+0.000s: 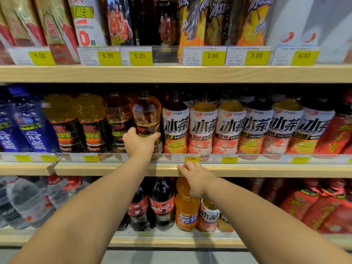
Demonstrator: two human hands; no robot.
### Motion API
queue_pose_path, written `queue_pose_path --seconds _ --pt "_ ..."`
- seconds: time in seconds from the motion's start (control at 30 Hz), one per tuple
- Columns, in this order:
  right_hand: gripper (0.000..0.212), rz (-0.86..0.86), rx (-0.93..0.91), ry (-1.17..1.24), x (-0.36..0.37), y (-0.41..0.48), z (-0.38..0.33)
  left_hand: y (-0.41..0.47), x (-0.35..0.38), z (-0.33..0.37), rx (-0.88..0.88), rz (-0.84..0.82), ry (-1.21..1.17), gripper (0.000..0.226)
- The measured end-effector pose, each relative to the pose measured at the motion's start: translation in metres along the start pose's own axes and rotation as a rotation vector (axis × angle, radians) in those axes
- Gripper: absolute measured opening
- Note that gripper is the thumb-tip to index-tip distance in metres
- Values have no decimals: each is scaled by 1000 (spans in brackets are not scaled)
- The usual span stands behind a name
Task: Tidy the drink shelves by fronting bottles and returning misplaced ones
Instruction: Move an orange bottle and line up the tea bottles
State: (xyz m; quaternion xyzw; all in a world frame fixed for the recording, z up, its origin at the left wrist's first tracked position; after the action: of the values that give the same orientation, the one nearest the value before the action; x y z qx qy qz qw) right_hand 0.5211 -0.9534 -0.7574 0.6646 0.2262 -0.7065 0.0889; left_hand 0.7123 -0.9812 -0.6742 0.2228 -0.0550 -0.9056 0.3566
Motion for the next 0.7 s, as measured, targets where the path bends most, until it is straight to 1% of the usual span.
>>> queue_pose_path --seconds 0.1,0.3,0.33,0.37,0.4,0.43,0.47,0.5,0.57,0.6,0.7 --pt "94 12 -7 -5 0 0 -1 4 4 1 -1 0 49 80" --pt "91 33 8 7 4 -2 1 -5 4 2 0 10 43 71" --pt "89 56 7 39 3 -3 3 -12 3 3 51 20 42 69" --pt "86 85 1 77 3 -4 5 -22 4 6 151 27 36 65" --pt "82 126 -14 110 2 -7 8 -38 7 11 292 16 28 59" --pt "79 176 -27 127 3 -12 11 -58 16 17 445 -33 30 51" --pt "77 245 -27 127 4 -19 17 -79 31 20 576 -116 45 46" --pt "76 336 -4 115 6 -28 27 -99 49 19 665 -214 70 44" --pt "77 497 100 101 16 -50 60 -133 87 16 761 -382 112 46" --pt "78 533 182 107 26 -62 81 -149 103 19 805 -446 132 49" --pt "81 534 416 101 62 -100 139 -194 151 26 900 -622 280 64"
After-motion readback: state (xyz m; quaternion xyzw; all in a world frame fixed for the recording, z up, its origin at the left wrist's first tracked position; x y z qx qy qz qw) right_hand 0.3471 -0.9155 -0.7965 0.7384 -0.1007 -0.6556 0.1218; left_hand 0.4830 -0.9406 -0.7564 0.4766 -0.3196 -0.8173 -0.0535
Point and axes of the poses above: each hand's wrist, its own y-axis towards the middle knuckle, its own x-axis out of the palm, z = x × y, the point moved 10 cm from there along y, towards the middle knuckle, and after that the axes turned 4 degrees about x, right-handed, at the moved point
